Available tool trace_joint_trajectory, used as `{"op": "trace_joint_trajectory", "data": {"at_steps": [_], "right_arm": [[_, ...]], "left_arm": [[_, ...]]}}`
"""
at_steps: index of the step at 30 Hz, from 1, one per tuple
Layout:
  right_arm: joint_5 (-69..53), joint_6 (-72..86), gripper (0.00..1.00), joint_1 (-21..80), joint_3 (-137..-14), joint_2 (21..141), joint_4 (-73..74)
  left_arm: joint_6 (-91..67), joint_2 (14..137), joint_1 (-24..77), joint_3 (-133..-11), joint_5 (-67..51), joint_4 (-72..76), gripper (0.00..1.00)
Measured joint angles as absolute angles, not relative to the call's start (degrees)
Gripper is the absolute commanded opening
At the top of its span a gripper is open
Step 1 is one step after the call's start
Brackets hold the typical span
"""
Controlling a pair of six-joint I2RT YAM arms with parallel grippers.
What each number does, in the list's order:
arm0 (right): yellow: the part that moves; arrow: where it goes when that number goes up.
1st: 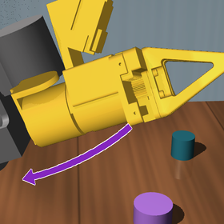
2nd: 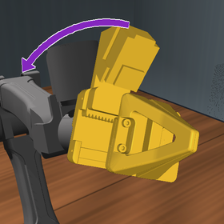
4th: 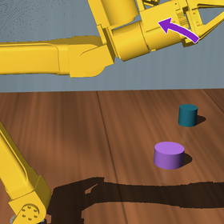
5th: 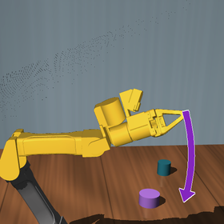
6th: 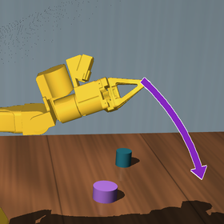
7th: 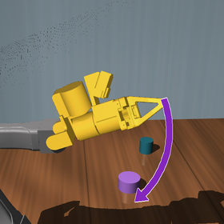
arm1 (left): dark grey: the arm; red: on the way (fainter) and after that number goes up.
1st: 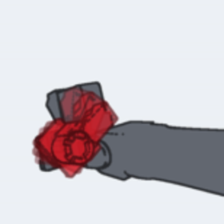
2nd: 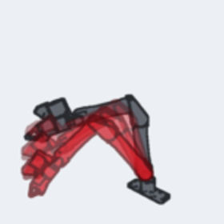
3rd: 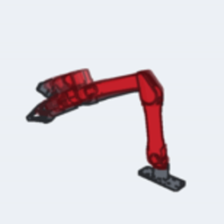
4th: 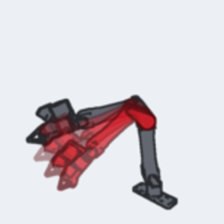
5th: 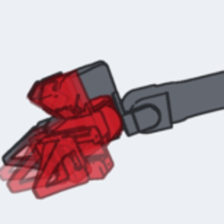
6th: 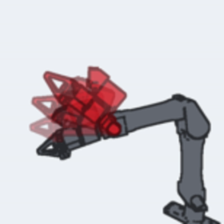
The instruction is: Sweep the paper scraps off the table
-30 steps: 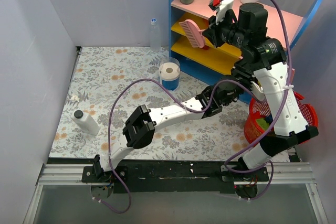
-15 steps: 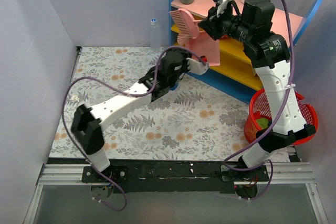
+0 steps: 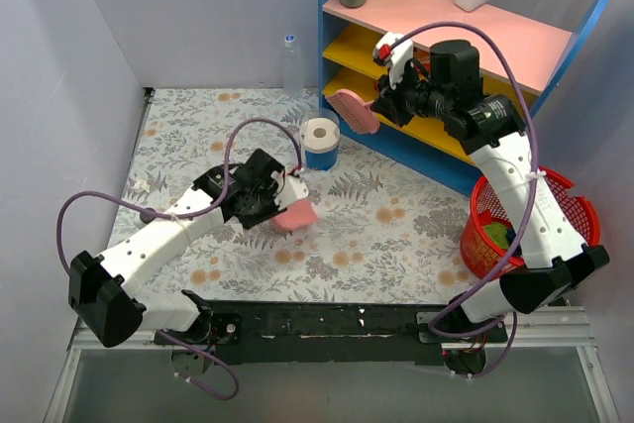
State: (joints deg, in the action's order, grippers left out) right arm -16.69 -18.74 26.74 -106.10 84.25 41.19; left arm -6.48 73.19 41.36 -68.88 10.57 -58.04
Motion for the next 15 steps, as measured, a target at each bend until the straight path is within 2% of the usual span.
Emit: {"op": "trace_joint_trajectory", "data": {"at_steps": [6, 15], "right_arm": [[-15.6, -20.0, 0.01, 27.2, -95.4, 78.9, 42.3], [-6.3, -27.7, 0.01, 34.1, -75.6, 70.0, 39.7]], "left_arm": [[-12.7, 68.0, 41.1, -55.7, 5.6, -64.1, 0.0], [-19.4, 61.6, 40.0, -47.6, 5.5, -62.2, 0.0]]}}
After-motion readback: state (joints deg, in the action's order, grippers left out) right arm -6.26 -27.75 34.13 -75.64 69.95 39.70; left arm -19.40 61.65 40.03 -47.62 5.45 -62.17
